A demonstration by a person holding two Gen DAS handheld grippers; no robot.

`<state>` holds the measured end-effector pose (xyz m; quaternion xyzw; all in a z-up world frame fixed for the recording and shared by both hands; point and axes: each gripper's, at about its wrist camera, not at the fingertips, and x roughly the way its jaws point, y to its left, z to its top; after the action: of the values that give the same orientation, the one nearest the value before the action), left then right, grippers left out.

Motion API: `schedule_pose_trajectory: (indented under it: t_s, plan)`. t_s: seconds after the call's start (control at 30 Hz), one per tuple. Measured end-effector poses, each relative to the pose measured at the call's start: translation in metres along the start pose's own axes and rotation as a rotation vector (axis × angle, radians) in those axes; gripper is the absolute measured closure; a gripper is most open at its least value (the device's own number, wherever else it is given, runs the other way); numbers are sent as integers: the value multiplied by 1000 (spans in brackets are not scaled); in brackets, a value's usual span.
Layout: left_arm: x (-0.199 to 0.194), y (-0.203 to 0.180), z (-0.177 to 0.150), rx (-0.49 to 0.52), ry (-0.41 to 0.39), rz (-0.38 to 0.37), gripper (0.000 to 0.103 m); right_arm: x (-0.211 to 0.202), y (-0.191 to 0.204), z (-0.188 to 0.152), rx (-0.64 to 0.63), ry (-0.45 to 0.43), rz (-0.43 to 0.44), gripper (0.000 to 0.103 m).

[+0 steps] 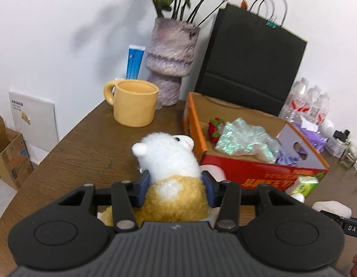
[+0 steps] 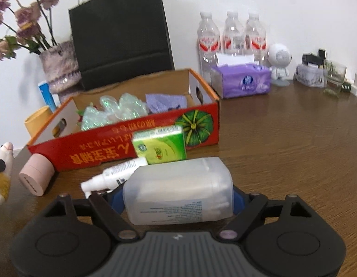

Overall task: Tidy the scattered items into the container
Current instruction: 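Lift the sheep with the left gripper while the right gripper carries the white box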

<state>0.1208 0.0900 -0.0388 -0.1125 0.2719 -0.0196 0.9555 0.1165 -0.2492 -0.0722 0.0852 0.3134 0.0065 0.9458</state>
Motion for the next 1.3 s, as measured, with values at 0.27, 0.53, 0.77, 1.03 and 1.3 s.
schedule_pose_trajectory:
  t_s: [0.27,0.53,0.77,1.03,1.3]
  plan:
    - [-49,-23,-4,16,-66,-72,55,-47,8,2,-43,-63,61,20]
    - [-105,-48,-6,51,-134,-143,55,-105,17,0,-52,-134,150,20]
    - [-145,-60,-14,56,-167,-194,55,-149,19,-3,-44,-206,171,20]
    - [-176,-65,-21,39,-166,-277,55,-181,15,-10,-43,-245,196,20]
    - [-193,-73,-29,49,-178,-281,55,-198,12,-16,-50,-261,201,20]
